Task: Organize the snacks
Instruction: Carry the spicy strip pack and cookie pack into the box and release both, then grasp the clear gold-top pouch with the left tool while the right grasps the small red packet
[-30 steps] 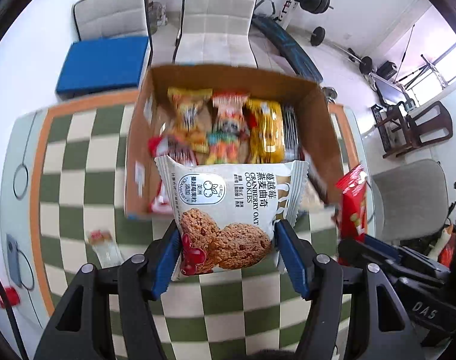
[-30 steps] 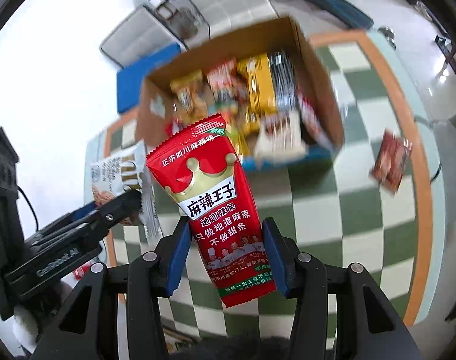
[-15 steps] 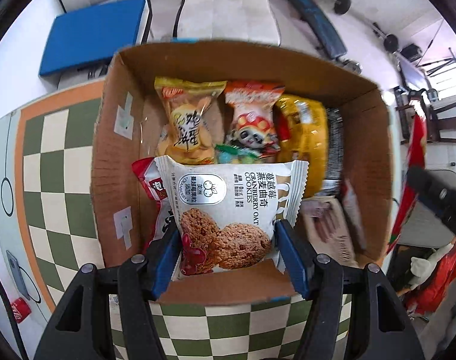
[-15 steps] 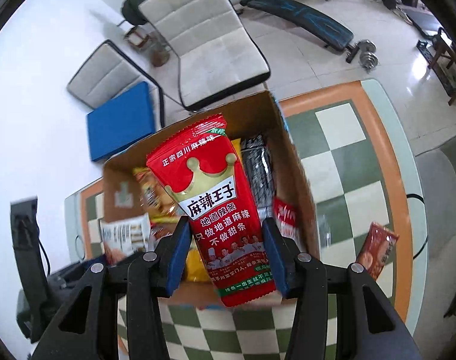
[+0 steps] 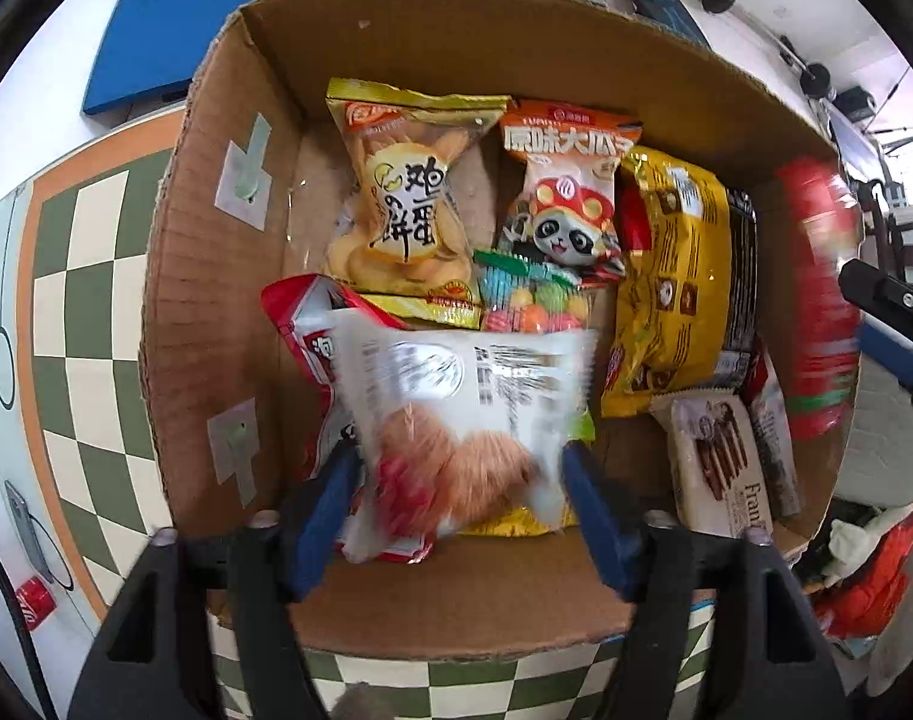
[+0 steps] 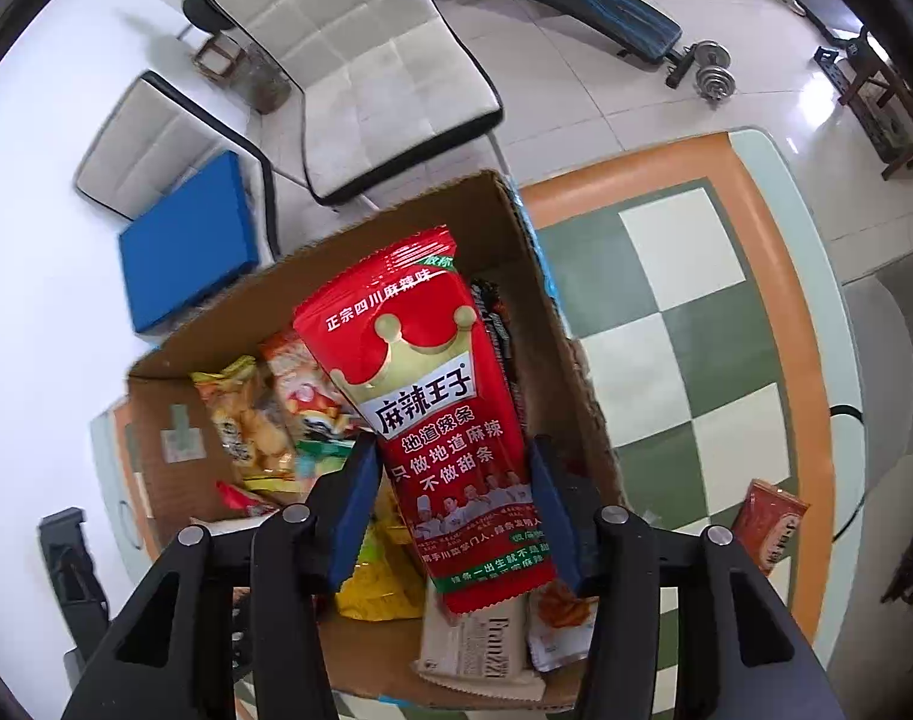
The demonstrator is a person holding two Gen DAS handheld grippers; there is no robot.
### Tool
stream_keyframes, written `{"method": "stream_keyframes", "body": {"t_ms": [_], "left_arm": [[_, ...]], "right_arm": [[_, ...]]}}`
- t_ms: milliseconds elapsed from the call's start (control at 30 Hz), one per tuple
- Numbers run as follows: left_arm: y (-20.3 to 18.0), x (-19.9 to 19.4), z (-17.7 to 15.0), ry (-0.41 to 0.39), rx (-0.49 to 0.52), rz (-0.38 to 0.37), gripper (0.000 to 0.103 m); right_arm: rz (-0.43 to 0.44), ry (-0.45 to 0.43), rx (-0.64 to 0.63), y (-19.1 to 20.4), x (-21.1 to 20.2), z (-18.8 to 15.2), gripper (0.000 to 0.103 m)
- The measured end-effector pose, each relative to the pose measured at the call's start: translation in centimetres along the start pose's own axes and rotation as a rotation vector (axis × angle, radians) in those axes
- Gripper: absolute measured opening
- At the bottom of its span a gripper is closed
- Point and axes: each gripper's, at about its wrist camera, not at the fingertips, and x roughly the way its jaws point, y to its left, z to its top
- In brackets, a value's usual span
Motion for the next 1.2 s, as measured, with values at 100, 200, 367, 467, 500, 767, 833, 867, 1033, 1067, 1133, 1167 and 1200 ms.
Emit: {"method": "stream_keyframes", "body": {"t_ms": [100, 200, 367, 467, 500, 767, 833, 867, 1033, 1067, 1133, 1167, 1200], "left_arm": [[0.3, -0.5, -0.1, -0.021, -0.018, -0.008, 0.092], [0.6, -0.9, -0.4, -0.026, -0.024, -0.017, 0.092], [1.4, -2.1, -1.2, -0.045, -0.031, -0.018, 0.092], [1.6, -2.9, -1.7, -0.056, -0.035, -0.026, 0.092], [1.9, -3.5, -2.2, -0.068, -0.037, -0.028, 0.092], [2.1, -6.1, -4.1, -0.146, -0.047, 0.001, 0.092], [2.1, -7.1, -4.7, -0.168, -0.047, 0.006, 0.092], [2.1, -7.7, -5.0, -0.184, -0.046, 0.007, 0.092], [1.8, -10.5, -6.5, -0.283, -0.036, 0.037, 0.097], [1.7, -11.1, -6.8, -0.302, -0.028, 0.044, 0.097], [1.7, -12.0, -7.5, -0.322, -0.026, 0.038, 0.097], [1.7, -12.3, -7.8, -0.329, -0.025, 0.034, 0.097], [1.7, -12.7, -8.1, -0.343, -0.024, 0.032, 0.097]], "right_arm": [[-0.009, -0.01, -0.013, 0.2, 0.1, -0.1, 0.088], [-0.029, -0.028, -0.036, 0.4, -0.3, -0.3, 0.088], [-0.043, -0.039, -0.059, 0.7, -1.1, -1.0, 0.088], [-0.055, -0.038, -0.091, 1.0, -1.5, -1.8, 0.089], [-0.054, -0.037, -0.101, 1.1, -1.7, -2.2, 0.089], [-0.056, -0.045, -0.181, 2.1, -3.3, -6.5, 0.09], [-0.05, -0.047, -0.194, 2.3, -3.7, -7.6, 0.09], [-0.051, -0.052, -0.201, 2.5, -3.9, -8.1, 0.09], [-0.035, -0.094, -0.228, 3.3, -5.7, -10.5, 0.091], [-0.029, -0.105, -0.231, 3.5, -6.1, -10.9, 0.093], [-0.019, -0.143, -0.242, 3.8, -7.2, -11.8, 0.094], [-0.015, -0.156, -0.244, 3.9, -7.6, -12.1, 0.094], [-0.007, -0.169, -0.245, 4.1, -8.1, -12.4, 0.094]]}}
